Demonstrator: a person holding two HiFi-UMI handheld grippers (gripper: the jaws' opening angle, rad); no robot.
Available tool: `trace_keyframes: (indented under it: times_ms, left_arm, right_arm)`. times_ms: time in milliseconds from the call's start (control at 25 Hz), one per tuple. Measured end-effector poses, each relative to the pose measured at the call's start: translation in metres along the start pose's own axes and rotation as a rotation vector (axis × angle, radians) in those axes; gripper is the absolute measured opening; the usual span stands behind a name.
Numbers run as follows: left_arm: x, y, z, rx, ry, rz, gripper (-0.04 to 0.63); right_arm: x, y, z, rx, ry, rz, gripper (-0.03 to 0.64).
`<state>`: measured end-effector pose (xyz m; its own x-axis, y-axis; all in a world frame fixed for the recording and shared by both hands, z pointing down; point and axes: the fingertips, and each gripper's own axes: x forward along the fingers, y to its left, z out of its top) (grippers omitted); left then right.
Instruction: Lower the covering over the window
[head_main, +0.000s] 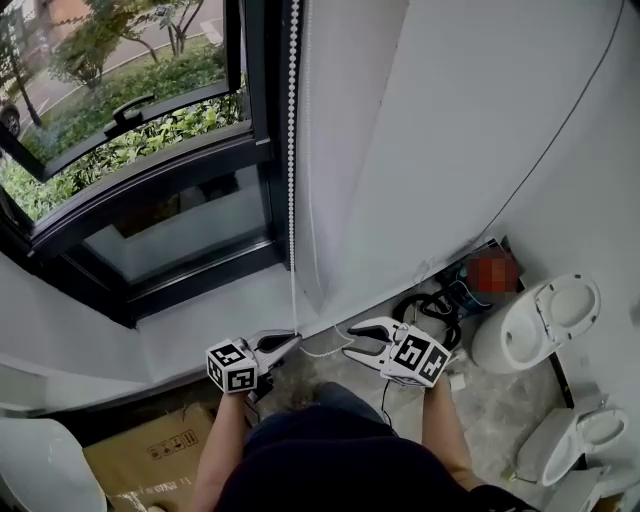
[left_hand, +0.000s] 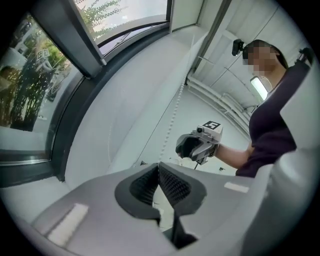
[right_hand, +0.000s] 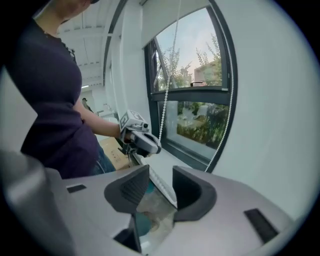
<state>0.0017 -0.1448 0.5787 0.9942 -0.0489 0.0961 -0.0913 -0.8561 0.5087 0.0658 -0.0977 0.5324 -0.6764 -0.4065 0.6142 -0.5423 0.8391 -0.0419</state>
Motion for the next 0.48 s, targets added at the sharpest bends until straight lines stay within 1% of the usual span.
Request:
trace_keyframes:
  times_ms: [80,120,200,280,360,440,480]
  left_arm:
    - [0.001,-0.003,-0.002,0.008,0.012,-0.008,0.012]
    - [0.001,-0.003,-0.003,0.006,0.006,-0.011,0.012]
    - [0.000,-0.001,-0.001,-0.006,-0.019,-0.014,0.012]
    - [0.000,-0.002,-0.001,-0.009,-0.030,-0.022,0.012]
    - [0.003,-0.006,-0.002,0.002,-0.029,-0.036,0.012]
    - [0.007,-0.011,-0.003,0.011,-0.032,-0.053,0.012]
    - [0.009,-0.014,-0.004,0.014,-0.032,-0.062,0.012]
  right_arm:
    - [-0.014,-0.002,-0.002,-0.009,0.036,-0.022,0.120]
    - [-0.022,-0.003,0.003,-0.013,0.032,-0.033,0.120]
    - [-0.038,-0.005,0.022,-0.027,-0.022,-0.059,0.120]
    - [-0.051,-0.004,0.053,-0.045,-0.134,-0.079,0.120]
    - [-0.061,-0.004,0.092,-0.057,-0.281,-0.084,0.120]
    - [-0.064,-0.007,0.130,-0.038,-0.434,-0.074,0.120]
    - [-0.062,-0.008,0.146,-0.017,-0.493,-0.059,0.118]
